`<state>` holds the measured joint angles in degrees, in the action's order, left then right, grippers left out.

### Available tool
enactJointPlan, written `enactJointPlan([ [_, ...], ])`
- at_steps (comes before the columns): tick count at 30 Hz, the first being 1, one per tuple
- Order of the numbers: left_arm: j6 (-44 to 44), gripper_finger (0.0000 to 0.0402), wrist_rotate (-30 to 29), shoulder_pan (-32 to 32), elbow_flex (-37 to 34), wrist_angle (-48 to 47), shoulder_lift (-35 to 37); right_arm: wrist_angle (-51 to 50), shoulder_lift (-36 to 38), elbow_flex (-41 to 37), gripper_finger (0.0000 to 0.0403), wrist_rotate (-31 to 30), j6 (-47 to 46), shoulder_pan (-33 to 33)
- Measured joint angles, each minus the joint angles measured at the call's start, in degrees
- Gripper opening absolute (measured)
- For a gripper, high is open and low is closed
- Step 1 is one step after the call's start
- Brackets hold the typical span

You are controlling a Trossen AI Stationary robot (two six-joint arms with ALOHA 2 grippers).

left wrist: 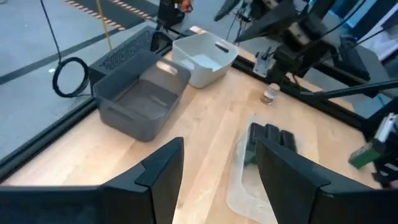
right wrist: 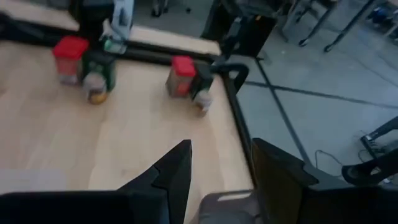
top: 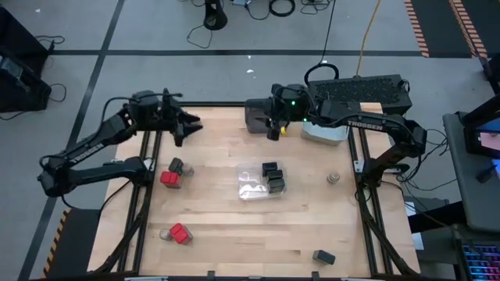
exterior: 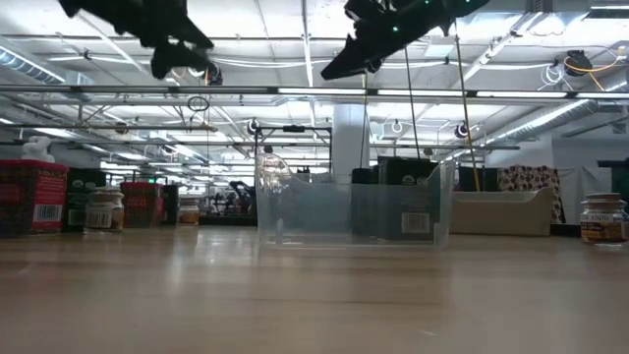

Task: Sort spices by type
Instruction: Put the black seasoning can into the transparent bin

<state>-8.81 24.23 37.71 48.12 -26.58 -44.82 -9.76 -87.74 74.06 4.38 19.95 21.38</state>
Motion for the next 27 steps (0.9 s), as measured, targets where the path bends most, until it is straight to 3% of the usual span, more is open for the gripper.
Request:
enactJointPlan([
  [9,-9.0,0.0205,3.1,0.3,4.1,-1.4,-0.5,7.1,0.0,0.0,0.0151,0.0,-7.1,0.5],
  [13,-11.8,0.0205,2.6,0.3,4.0,-8.9,-2.0,6.1,0.0,0.0,0.0151,0.0,-12.2,0.9],
  [17,-16.1,0.0205,-7.3,0.3,4.0,-19.5,-3.4,5.4,-0.6,-0.1,0.0151,0.9,-12.1,2.3],
  [20,-21.4,0.0205,-13.8,0.3,4.0,-23.3,-4.4,5.1,-2.2,-0.5,0.0151,7.0,-8.7,3.8],
  [24,-25.5,0.0205,-17.4,0.2,4.0,-24.4,-5.7,5.1,-5.4,-0.5,0.0151,15.8,-7.2,4.5],
  [27,-27.1,0.0205,-18.1,0.2,4.0,-24.7,-6.9,5.2,-7.7,-0.5,0.0151,18.4,-7.2,4.5],
])
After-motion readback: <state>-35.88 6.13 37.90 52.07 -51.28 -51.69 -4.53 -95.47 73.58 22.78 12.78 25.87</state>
